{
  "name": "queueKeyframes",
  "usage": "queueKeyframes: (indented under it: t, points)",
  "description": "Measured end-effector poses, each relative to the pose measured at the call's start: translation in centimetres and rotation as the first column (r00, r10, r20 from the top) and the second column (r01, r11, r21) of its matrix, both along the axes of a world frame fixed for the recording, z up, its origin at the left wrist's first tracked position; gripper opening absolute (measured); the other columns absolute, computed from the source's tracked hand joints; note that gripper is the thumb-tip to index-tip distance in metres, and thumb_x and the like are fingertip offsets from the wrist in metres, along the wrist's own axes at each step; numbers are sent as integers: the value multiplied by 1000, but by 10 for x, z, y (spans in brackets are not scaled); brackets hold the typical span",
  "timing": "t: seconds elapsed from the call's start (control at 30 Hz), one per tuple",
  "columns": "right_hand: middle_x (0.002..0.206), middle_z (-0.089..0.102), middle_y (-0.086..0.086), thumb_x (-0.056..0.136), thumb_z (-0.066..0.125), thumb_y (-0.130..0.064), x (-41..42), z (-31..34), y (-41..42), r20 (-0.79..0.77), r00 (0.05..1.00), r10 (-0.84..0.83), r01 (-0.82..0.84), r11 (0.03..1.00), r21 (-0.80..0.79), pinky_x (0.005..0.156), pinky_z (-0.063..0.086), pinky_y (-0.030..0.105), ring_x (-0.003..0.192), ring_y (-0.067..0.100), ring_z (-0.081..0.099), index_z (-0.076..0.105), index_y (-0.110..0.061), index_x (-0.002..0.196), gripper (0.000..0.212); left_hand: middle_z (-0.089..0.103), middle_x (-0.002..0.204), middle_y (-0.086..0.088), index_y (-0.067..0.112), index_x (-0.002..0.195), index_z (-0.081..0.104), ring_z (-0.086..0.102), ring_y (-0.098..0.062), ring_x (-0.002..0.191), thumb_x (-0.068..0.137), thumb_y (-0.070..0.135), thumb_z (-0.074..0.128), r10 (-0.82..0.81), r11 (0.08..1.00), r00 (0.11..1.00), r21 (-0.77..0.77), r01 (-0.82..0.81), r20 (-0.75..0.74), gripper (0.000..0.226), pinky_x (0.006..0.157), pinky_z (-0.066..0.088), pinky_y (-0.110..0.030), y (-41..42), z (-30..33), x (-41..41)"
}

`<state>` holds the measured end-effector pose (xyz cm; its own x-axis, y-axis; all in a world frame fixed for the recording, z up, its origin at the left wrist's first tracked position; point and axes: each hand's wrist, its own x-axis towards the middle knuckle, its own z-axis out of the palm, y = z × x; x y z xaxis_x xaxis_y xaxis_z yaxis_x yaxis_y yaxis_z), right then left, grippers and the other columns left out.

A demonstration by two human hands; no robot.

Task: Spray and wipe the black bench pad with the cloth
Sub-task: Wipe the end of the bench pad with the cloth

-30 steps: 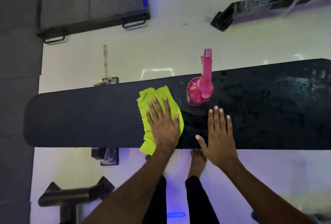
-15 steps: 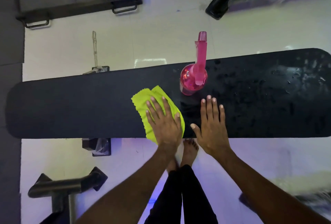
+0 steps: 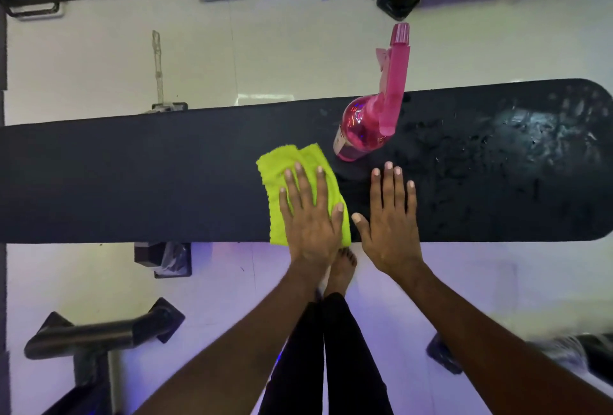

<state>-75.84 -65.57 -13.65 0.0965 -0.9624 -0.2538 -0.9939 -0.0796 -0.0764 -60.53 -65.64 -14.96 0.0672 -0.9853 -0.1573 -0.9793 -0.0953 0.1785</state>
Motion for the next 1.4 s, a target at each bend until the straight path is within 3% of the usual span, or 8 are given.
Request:
queueKeyframes:
  t: [0.1,0.3,0.43,0.5,0.73,0.93,1.2,1.4]
  points:
    - [175,0,22,106,23,-53,-2,-5,1,-7,1000,3,-4,1000,-20,132,10,58,164,38,2,5,-3,167,80,8,176,-11,26,167,14,6,-31,163,106,59,27,-114,991,994,-65,113,-4,71,130,10,-50,-30,-7,42]
    - [176,0,20,106,27,-52,-2,-16,3,23,1000,-16,18,996,-87,131,13,59,164,36,2,4,-5,167,80,5,175,-20,19,168,10,4,-39,162,107,48,28,204,977,979,-65,-202,24,70,130,12,-56,-7,-7,15]
    - [177,-3,17,107,23,-55,-4,-23,6,64,998,-15,24,991,-134,132,11,57,165,34,0,3,-8,168,79,7,176,-14,24,167,15,5,-34,163,108,51,26,-216,976,976,-37,215,-12,66,130,13,-55,-55,-3,26]
    - [177,-4,16,106,22,-56,-5,-26,5,58,998,-17,25,989,-145,132,10,57,165,33,-1,3,-9,168,80,9,176,-8,29,167,17,7,-29,163,108,54,25,-305,950,952,-71,303,-13,64,130,15,-52,-89,-2,53]
    - [176,-3,18,105,30,-54,-4,-23,5,64,998,-11,19,991,-130,132,9,57,165,34,-1,3,-7,167,82,2,176,-15,23,168,9,1,-35,163,109,48,22,57,998,996,-37,-55,67,65,131,10,-53,-80,4,44]
    - [176,-2,18,106,26,-55,-5,-22,5,77,997,4,6,992,-127,132,7,56,165,34,-1,3,-8,167,81,0,177,-10,31,165,-7,1,-30,164,105,59,14,-392,920,917,19,392,67,69,130,15,-53,-133,3,64]
    - [176,0,20,105,29,-55,-6,-9,3,59,998,12,-10,999,-33,131,12,59,164,37,2,5,-5,167,83,6,175,-19,18,168,11,5,-41,162,107,50,19,88,995,994,33,-90,66,69,130,16,-56,-44,10,22]
    - [177,2,16,103,32,-59,-21,-1,1,80,995,55,-56,998,1,132,14,54,165,33,4,4,-7,167,87,-4,176,-6,27,167,2,-5,-28,164,107,54,12,-242,961,970,130,243,-26,66,130,12,-46,-77,21,45]
